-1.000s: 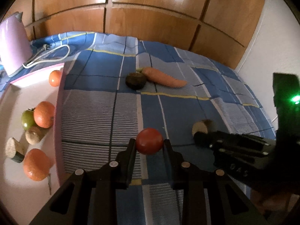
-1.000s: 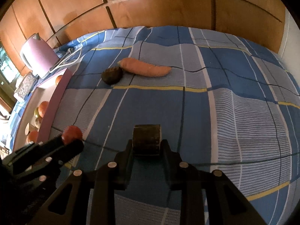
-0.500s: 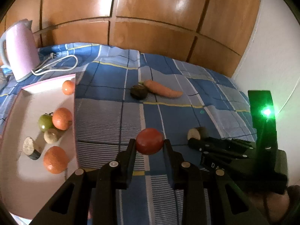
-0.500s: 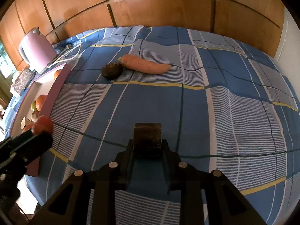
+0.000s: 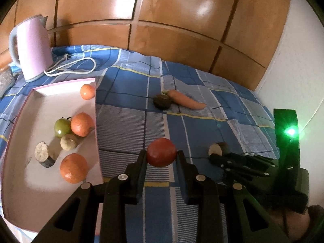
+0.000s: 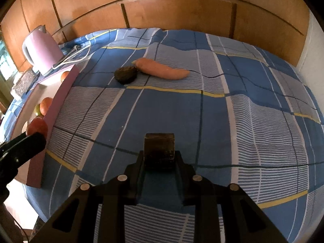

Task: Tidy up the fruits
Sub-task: 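Lower the tomato into the tray with the left tool while the right tool lowers the dark piece, opening both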

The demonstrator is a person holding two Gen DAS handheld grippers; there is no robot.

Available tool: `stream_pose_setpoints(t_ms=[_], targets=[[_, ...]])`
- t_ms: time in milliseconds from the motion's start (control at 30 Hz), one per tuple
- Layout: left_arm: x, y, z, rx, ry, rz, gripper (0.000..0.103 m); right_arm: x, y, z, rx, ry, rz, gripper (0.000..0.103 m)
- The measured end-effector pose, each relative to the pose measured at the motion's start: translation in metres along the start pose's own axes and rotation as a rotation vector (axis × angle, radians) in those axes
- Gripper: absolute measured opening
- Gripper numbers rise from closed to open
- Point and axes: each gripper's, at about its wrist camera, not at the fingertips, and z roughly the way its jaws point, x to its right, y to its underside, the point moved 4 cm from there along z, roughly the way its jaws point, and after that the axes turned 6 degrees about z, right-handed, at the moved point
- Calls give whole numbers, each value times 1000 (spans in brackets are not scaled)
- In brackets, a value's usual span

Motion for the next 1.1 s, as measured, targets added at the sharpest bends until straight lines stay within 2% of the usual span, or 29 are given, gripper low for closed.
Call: stream_pose_setpoints(t_ms=[133,533,1100], targets=[[-7,1,-2,3,-14,-14,29,-4,1,-1,-2,-19,0,26],[-51,-5,-19,34,-92,-84,29,-37,-6,-17,23,-149,-11,26],[-131,-6,-61,88,-226,-143,29,-151,-7,-31,-31,-373,-227,26]])
